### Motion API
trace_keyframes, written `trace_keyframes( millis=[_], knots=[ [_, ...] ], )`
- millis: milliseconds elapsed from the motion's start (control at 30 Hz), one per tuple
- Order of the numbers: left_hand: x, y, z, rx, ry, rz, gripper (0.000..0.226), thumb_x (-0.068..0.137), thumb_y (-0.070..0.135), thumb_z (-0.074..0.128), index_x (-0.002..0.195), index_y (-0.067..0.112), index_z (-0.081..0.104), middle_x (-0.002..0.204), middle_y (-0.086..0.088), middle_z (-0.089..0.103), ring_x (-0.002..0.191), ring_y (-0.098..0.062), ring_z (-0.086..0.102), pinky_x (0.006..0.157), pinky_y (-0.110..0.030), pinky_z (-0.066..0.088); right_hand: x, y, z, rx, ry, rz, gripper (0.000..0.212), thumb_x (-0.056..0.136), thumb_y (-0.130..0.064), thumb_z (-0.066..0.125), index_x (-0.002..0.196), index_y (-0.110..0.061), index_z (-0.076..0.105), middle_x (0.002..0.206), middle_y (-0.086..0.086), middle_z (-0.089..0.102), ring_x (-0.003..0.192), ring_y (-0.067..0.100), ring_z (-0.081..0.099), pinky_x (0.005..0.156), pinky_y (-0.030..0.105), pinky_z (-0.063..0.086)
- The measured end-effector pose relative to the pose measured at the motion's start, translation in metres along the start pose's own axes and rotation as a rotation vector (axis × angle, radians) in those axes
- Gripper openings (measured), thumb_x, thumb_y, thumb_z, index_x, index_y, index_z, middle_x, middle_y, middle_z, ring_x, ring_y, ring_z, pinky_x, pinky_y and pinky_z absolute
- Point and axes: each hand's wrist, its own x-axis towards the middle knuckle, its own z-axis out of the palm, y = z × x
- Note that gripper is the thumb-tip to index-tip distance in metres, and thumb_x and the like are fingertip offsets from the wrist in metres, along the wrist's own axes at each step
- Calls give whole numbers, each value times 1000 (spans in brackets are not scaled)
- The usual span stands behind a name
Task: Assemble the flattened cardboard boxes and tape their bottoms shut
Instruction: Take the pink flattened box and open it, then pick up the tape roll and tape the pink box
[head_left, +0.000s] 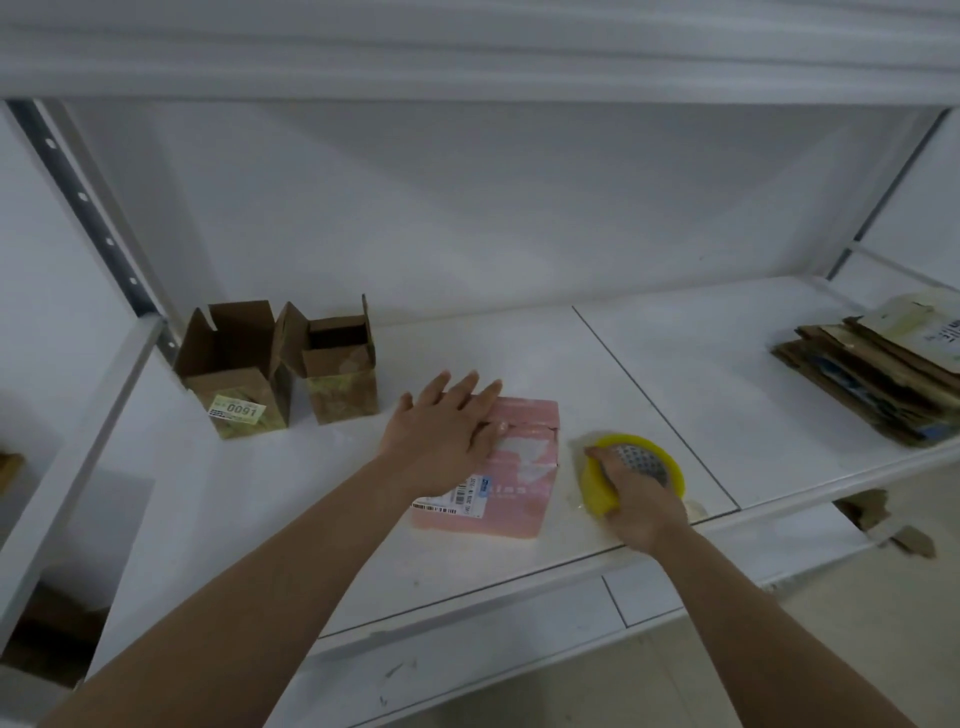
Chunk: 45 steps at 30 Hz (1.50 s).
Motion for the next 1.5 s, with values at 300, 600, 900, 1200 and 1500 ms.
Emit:
trace_keyframes(
  millis=[300, 600, 900, 1200, 1500],
  knots=[
    [1, 0, -1, -49, 29, -13, 69, 94, 66, 11, 154, 34, -2, 163, 8, 6, 150, -19, 0, 117, -54, 14, -32, -55, -116, 923, 293, -250, 42, 89, -2, 67, 122, -23, 53, 91, 11, 67, 68, 16, 61, 56, 20, 50],
    [-9, -2, 1, -291, 212, -4, 127, 50, 94, -21, 155, 24, -7, 155, 2, 35, 147, -17, 18, 113, -52, 22, -62, -128, -102, 505, 222, -585, 53, 84, -14, 74, 127, -26, 46, 109, 2, 69, 94, 16, 64, 81, 32, 52],
    [-14, 0, 4, -595, 376, 36, 101, 72, 84, -16, 154, 35, 18, 151, 12, 39, 142, -13, 29, 117, -49, 11, -58, -145, -85, 258, 290, -593, 59, 84, -28, 73, 131, -28, 38, 96, -1, 65, 84, 16, 59, 72, 34, 48],
    [-7, -1, 9, -549, 392, -50, 71, 93, 49, 5, 147, 20, 41, 146, 3, 48, 139, -16, 37, 116, -40, 5, -49, -149, -95, 124, 286, -454, 70, 74, -55, 75, 130, -28, 42, 94, -6, 62, 86, 16, 59, 64, 25, 39],
    [-2, -1, 9, -643, 530, -67, 57, 100, 37, 17, 105, 8, 65, 95, -11, 70, 93, -33, 61, 104, -45, 32, -49, -139, -132, 97, 43, -532, 27, 70, -32, 86, 88, -24, 66, 80, -6, 61, 76, 14, 57, 65, 26, 41]
  ],
)
